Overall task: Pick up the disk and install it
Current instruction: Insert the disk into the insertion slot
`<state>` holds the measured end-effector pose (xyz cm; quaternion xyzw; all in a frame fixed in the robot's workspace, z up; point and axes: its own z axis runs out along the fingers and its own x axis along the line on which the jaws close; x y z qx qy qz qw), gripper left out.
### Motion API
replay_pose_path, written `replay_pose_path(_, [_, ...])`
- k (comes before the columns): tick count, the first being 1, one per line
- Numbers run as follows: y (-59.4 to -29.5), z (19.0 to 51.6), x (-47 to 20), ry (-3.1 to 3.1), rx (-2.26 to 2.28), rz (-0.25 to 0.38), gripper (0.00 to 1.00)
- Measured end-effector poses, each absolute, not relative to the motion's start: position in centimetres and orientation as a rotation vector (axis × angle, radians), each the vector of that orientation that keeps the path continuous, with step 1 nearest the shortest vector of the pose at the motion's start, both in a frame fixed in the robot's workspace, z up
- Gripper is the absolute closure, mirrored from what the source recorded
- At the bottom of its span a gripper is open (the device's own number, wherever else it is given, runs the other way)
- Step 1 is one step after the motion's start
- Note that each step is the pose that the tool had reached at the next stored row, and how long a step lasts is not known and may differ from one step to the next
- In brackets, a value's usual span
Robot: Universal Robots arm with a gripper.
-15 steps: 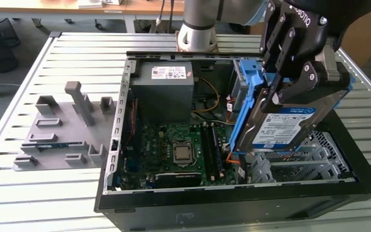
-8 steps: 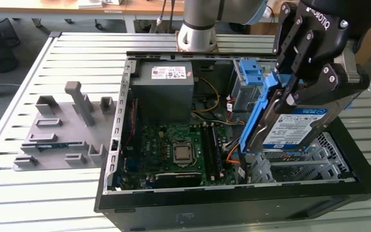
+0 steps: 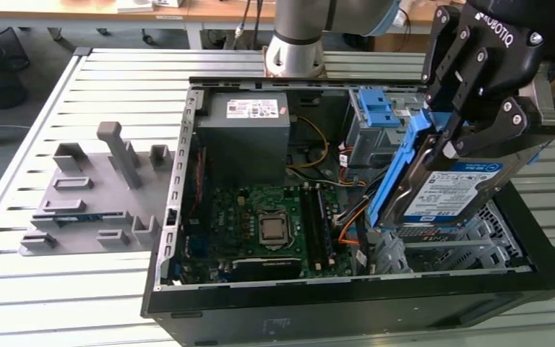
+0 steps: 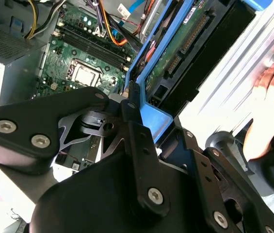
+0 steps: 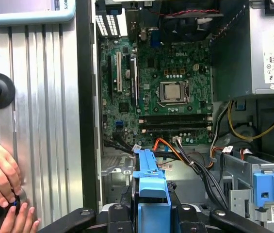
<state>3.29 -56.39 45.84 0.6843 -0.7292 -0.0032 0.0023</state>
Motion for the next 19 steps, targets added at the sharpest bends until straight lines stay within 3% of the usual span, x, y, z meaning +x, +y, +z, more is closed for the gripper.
replay_pose_path(19, [-56.5, 45.1, 6.1, -2.274, 2.161, -0.010, 0.64])
